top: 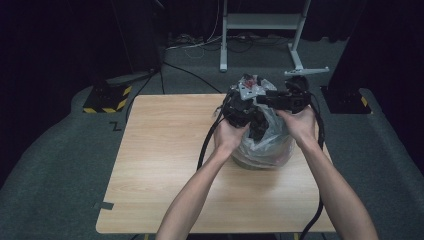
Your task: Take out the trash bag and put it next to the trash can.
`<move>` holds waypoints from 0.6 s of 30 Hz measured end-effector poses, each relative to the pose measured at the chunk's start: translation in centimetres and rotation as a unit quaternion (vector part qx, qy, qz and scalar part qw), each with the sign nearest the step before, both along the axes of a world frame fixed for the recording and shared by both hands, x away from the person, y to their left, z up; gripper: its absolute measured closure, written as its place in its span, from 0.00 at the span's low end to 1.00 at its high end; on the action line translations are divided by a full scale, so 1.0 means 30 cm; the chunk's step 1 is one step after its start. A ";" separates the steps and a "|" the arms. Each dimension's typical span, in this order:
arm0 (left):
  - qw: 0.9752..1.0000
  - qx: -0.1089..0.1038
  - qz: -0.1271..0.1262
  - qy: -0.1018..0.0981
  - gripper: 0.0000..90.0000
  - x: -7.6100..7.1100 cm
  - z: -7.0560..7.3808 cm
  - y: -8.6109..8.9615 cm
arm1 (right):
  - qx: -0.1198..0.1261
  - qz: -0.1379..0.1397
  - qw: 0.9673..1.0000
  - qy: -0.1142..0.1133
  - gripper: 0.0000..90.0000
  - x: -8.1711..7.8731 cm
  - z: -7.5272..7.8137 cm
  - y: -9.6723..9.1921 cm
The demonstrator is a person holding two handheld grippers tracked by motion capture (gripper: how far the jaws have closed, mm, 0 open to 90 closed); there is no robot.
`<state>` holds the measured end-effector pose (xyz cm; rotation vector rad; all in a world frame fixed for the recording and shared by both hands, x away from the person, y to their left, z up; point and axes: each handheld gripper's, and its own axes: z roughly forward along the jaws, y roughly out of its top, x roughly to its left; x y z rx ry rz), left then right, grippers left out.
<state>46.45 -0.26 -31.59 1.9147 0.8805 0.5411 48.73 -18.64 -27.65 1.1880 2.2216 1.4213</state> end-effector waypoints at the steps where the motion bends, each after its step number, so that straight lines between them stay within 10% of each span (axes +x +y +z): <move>1: 1.000 -0.002 -0.002 0.000 0.99 -0.001 0.004 0.003 | 0.002 -0.005 1.000 -0.003 0.49 -0.003 0.004 -0.012; 18: 0.999 -0.028 -0.036 -0.012 0.99 -0.044 0.095 0.037 | 0.017 -0.073 0.996 -0.038 0.42 -0.054 -0.013 -0.216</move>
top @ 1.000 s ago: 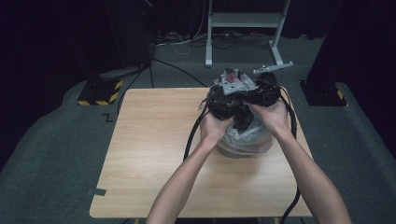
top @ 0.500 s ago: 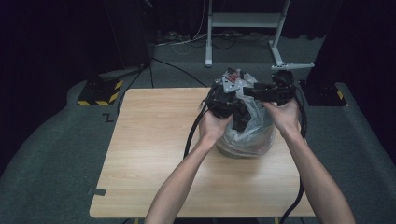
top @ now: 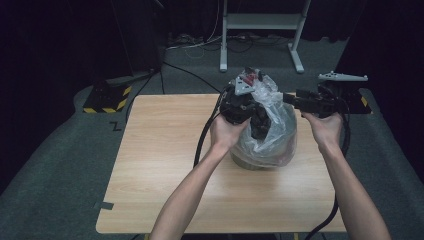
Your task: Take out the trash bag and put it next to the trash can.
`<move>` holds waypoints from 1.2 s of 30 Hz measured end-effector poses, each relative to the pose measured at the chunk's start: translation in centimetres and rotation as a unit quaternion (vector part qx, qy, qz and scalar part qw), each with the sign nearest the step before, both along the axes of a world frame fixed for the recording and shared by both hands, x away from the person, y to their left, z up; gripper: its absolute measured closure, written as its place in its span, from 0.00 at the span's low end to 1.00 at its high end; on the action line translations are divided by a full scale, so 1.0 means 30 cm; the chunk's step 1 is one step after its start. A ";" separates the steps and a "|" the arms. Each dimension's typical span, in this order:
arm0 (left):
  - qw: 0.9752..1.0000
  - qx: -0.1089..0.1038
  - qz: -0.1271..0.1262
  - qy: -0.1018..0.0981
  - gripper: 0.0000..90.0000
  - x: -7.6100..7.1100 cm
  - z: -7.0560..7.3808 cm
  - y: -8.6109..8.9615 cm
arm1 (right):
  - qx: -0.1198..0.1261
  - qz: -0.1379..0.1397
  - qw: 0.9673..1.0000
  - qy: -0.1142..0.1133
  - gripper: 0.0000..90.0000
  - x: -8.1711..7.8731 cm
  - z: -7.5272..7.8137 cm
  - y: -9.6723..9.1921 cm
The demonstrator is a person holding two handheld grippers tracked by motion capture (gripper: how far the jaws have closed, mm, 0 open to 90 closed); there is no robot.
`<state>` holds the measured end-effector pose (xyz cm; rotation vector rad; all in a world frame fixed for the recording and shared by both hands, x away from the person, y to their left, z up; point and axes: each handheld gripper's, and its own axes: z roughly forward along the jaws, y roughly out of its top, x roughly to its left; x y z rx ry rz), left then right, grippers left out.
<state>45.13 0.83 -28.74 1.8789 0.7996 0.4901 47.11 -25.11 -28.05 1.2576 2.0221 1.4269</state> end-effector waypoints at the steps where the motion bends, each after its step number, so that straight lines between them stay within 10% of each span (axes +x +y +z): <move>1: 1.000 -0.001 0.000 -0.002 0.99 -0.003 0.006 0.003 | 0.003 -0.004 1.000 -0.002 0.42 -0.003 -0.007 -0.010; 18: 0.998 -0.051 -0.022 -0.002 1.00 -0.009 0.057 0.011 | 0.016 -0.065 0.998 0.010 0.45 -0.020 -0.141 -0.166; 36: 0.996 -0.088 -0.030 0.001 1.00 0.029 0.104 -0.044 | 0.008 -0.116 0.991 0.062 0.46 -0.047 -0.415 -0.251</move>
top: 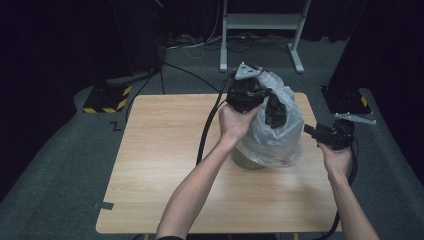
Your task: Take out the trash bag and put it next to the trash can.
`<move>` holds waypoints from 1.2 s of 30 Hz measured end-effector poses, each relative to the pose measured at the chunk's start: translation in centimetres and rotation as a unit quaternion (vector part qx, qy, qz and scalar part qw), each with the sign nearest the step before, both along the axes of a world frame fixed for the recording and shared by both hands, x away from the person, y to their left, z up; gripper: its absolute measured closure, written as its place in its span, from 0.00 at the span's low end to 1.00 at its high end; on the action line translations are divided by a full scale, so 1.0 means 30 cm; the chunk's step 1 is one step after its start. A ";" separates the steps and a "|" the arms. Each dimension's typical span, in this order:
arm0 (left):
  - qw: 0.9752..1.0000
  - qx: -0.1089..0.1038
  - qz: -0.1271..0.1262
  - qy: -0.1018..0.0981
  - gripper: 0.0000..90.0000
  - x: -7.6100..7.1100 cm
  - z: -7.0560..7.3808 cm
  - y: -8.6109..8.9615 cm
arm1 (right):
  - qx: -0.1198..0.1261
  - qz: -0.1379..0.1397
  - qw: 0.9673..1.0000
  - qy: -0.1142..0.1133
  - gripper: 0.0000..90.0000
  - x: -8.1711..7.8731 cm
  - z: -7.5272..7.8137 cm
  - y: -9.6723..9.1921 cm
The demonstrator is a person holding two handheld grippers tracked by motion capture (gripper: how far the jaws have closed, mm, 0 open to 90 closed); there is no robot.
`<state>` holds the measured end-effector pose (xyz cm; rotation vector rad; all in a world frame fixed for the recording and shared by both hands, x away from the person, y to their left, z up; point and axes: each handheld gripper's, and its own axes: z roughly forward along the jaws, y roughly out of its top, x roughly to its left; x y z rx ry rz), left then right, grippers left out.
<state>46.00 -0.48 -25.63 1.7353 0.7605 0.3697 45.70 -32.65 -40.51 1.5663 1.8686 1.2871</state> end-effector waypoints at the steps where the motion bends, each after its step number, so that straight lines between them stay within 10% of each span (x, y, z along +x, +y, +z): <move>1: 1.000 -0.003 0.000 -0.001 1.00 -0.001 0.003 -0.001 | 0.000 -0.001 1.000 0.002 0.46 -0.003 -0.022 -0.001; 17: 1.000 -0.012 -0.005 -0.011 1.00 -0.004 0.022 -0.015 | -0.095 -0.010 0.994 0.059 0.47 0.003 -0.328 0.120; 28: 1.000 0.008 -0.002 -0.011 1.00 0.017 0.018 -0.051 | -0.127 -0.025 0.990 0.047 0.45 0.022 -0.386 0.154; 36: 0.999 -0.037 -0.021 -0.027 1.00 0.000 0.052 -0.067 | -0.151 -0.015 0.987 0.042 0.39 0.022 -0.392 0.176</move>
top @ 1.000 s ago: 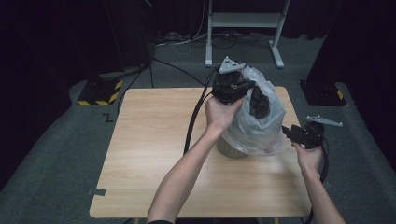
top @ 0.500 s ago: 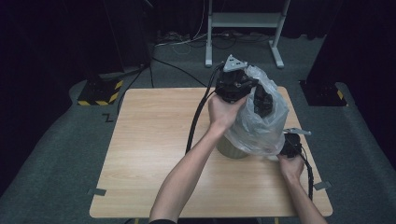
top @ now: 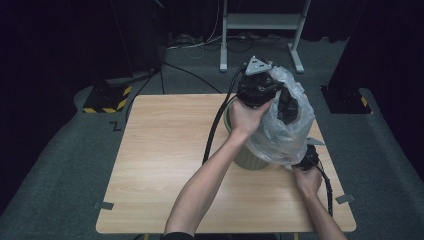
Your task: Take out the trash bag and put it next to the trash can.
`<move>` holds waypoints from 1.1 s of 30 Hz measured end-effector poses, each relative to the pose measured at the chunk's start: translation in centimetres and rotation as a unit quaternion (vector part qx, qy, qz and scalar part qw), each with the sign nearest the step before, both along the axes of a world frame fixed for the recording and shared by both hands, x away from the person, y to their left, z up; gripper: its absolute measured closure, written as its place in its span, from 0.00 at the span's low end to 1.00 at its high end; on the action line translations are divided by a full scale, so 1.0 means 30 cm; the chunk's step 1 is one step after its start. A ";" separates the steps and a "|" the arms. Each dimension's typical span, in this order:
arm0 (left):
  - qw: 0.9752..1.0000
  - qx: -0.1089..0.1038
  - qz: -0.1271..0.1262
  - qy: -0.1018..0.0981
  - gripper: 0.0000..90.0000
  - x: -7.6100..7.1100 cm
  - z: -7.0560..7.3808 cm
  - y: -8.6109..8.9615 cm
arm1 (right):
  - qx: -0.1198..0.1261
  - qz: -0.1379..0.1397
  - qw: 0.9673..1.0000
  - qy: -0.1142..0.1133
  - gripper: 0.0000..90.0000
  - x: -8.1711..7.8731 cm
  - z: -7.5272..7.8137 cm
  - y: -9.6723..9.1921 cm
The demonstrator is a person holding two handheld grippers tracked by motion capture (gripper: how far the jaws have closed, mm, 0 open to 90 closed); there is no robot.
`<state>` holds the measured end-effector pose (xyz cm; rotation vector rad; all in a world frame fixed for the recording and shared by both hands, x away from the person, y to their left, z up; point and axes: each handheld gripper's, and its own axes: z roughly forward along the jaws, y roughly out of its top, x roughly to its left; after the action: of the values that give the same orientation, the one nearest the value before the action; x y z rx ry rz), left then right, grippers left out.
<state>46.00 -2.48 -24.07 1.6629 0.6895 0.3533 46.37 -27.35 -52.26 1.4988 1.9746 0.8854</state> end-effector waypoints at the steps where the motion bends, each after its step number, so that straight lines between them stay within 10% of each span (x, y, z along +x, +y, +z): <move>1: 1.000 -0.004 -0.004 -0.002 1.00 -0.006 0.007 0.001 | -0.001 -0.001 1.000 0.000 0.39 0.000 0.000 0.000; 33: 0.998 0.023 0.060 -0.021 1.00 -0.093 0.083 0.393 | -0.006 0.001 1.000 -0.004 0.38 0.001 -0.002 -0.001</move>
<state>43.19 9.29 -21.57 1.6574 0.7558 0.4919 46.40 -27.38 -52.30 1.4856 1.9723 0.8775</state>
